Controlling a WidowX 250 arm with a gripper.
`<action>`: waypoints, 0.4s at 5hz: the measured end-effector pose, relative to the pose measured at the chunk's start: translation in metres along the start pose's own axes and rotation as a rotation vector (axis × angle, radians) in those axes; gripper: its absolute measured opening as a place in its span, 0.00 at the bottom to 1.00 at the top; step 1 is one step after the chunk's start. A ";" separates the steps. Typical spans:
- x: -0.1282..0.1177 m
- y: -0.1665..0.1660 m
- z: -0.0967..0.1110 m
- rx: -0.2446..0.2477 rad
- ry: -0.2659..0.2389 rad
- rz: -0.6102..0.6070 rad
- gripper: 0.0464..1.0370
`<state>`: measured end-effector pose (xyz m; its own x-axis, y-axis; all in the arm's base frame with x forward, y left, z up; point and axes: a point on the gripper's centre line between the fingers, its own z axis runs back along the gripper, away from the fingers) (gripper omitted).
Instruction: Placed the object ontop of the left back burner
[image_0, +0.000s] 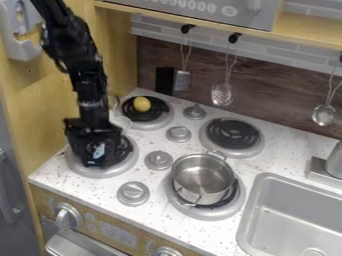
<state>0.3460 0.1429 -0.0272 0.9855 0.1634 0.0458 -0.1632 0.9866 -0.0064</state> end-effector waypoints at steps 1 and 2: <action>0.002 -0.010 0.021 -0.020 -0.008 -0.016 0.97; 0.003 -0.021 0.030 -0.002 -0.022 -0.089 0.96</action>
<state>0.3511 0.1227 0.0033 0.9949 0.0752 0.0679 -0.0751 0.9972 -0.0032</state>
